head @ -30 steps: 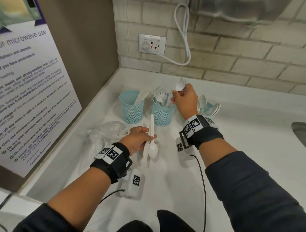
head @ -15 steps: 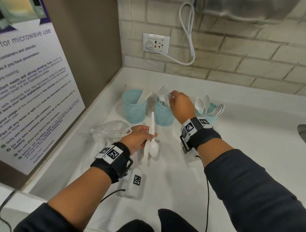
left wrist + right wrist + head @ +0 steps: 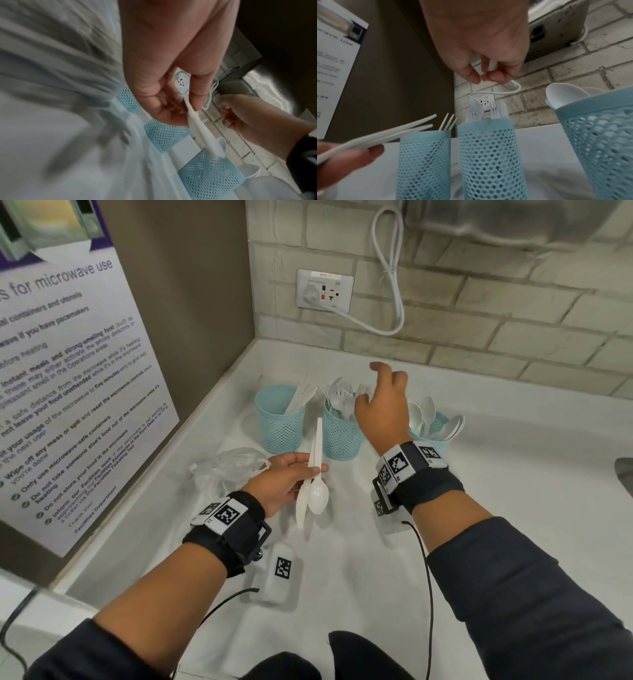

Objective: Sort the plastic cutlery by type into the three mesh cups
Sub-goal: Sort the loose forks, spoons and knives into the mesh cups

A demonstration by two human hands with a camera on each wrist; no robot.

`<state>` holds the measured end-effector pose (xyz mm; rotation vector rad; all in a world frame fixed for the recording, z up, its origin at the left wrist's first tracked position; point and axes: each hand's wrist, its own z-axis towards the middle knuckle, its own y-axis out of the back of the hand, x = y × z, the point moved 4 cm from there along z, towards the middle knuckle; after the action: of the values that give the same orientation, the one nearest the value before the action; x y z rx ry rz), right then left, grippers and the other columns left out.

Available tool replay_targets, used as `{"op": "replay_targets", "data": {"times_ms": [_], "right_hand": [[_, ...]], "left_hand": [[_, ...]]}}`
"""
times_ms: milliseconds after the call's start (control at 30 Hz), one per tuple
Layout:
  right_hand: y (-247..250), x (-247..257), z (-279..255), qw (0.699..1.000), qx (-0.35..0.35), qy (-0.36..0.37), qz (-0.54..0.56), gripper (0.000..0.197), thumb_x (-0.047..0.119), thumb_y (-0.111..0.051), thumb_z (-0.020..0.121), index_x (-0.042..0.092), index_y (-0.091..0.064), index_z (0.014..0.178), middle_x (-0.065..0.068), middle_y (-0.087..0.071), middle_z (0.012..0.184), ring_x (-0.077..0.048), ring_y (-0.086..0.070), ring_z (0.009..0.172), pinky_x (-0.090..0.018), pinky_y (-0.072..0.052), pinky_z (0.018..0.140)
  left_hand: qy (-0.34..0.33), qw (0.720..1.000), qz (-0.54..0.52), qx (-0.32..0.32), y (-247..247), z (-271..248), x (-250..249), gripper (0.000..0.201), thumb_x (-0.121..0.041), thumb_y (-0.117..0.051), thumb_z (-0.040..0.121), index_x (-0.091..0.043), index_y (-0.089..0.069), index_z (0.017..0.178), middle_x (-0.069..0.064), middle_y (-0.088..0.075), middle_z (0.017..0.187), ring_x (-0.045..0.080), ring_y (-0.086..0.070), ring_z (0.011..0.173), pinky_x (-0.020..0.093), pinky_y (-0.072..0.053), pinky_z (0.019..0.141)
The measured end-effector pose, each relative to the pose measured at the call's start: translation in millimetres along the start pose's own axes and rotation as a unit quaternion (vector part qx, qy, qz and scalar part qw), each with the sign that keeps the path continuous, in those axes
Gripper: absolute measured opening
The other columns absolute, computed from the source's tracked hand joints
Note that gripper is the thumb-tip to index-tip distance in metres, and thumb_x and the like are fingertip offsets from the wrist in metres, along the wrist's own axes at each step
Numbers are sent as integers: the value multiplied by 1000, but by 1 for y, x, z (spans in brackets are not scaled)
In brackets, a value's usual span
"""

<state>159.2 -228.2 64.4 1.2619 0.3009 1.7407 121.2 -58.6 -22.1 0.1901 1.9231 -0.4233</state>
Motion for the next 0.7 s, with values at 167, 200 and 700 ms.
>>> {"op": "replay_targets", "data": {"times_ms": [167, 200, 700], "right_hand": [[2, 8, -1, 992, 48, 10, 114, 12, 13, -56, 85, 6, -65, 84, -8, -60, 66, -16, -52, 63, -25, -40, 58], [-1, 8, -3, 991, 72, 9, 117, 13, 15, -58, 85, 6, -66, 79, -11, -61, 65, -16, -53, 61, -25, -42, 59], [-23, 0, -37, 920, 349, -58, 169, 22, 23, -71, 82, 4, -65, 74, 9, -47, 49, 0, -41, 41, -10, -35, 45]], "left_hand": [[-34, 999, -18, 8, -1, -2, -4, 15, -3, -58, 88, -15, -62, 98, -7, -74, 88, 9, -70, 75, 23, -55, 73], [-39, 999, -20, 7, -1, -2, -5, 15, -3, -58, 88, -15, -62, 97, -7, -74, 88, 8, -70, 75, 22, -55, 72], [-43, 998, -35, -15, -3, -1, 0, 11, -6, -60, 87, -15, -64, 93, -1, -73, 84, 11, -68, 75, 20, -54, 67]]}}
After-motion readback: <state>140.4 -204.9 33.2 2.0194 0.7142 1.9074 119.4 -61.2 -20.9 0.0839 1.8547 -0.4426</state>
